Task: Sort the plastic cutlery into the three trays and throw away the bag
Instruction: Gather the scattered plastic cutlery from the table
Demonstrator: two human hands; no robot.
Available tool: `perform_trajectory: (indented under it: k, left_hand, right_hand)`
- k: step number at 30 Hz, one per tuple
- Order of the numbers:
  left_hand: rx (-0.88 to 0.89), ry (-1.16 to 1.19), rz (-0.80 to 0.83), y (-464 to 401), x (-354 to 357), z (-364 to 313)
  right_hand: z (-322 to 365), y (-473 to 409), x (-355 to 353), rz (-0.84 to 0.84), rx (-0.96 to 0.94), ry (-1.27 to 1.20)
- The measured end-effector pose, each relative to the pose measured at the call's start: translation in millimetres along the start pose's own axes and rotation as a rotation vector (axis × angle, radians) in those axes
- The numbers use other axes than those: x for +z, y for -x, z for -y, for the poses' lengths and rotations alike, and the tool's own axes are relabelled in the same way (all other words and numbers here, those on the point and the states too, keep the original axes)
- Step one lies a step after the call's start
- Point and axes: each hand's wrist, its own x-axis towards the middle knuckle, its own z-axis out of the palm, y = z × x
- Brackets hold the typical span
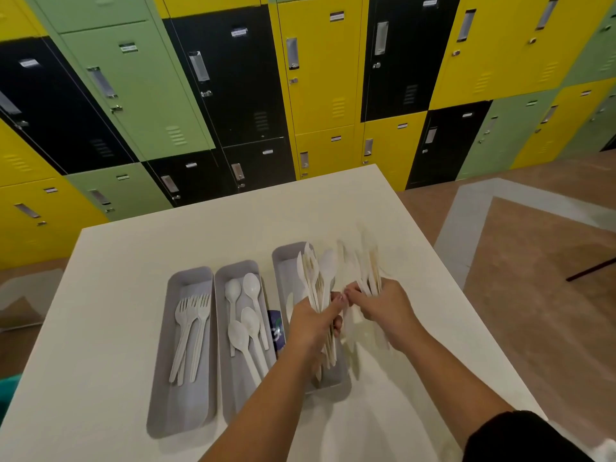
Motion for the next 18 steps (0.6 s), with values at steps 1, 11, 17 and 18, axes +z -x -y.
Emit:
perform_trajectory:
  k: [1, 11, 17, 18]
  left_hand:
    - [0.012, -0.027, 0.002, -1, 0, 0]
    - [0.03, -0.023, -0.057, -7, -16, 0]
    - [0.039, -0.089, -0.028, -6, -28, -4]
    - [0.04, -0.099, -0.024, -5, -29, -6]
  right_hand:
    - [0, -1, 2, 0.021, 0.012, -0.01]
    - [-27, -82, -25, -0.342, -0.066, 0.527]
    - [-45, -96, -22, -0.285, -0.029, 0.744]
    - [-45, -97, -21, -0.295, -0.041, 0.766]
